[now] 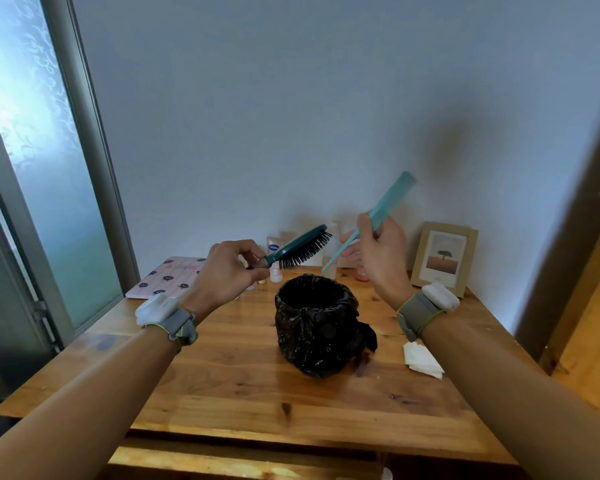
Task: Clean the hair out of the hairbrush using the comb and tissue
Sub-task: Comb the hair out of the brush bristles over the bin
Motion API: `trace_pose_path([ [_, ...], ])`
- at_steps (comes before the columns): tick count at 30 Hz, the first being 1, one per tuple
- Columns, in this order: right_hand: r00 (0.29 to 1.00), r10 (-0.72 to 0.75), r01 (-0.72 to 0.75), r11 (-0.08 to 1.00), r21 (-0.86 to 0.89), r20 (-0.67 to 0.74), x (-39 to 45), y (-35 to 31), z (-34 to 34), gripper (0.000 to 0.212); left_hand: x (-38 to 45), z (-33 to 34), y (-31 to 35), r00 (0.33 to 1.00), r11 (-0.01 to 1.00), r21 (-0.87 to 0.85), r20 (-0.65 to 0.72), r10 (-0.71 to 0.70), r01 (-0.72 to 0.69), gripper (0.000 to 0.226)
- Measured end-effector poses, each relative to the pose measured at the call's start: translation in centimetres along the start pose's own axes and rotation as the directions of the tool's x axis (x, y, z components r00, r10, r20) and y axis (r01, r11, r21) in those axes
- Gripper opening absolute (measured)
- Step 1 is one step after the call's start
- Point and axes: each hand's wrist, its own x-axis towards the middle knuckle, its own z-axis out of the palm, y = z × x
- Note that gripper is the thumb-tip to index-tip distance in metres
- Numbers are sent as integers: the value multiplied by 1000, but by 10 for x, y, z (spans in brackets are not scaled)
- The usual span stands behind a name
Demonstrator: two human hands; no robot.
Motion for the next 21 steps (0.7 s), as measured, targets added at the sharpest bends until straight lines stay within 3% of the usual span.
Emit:
trace_pose_path([
  [4,984,100,-69,977,203,-147,12,-5,-7,32,-1,0,-1,1000,1000,-24,-3,-1,1,21],
  [8,956,178,-86,930,357,-233,19,-8,-8,19,-2,1,-2,1000,997,-70,9,-15,16,24],
  [12,952,286,-226,895,386,-106,23,-8,0,32,-2,2,1,1000,993,-116,18,-5,7,26],
  [18,919,389,-384,846,369,64,23,-4,6,27,-1,2,5,999,992,-130,32,13,-9,22],
  [21,918,380,-395,859,325,112,19,-2,13,28,0,3,7,999,990,-142,38,7,-1,20],
])
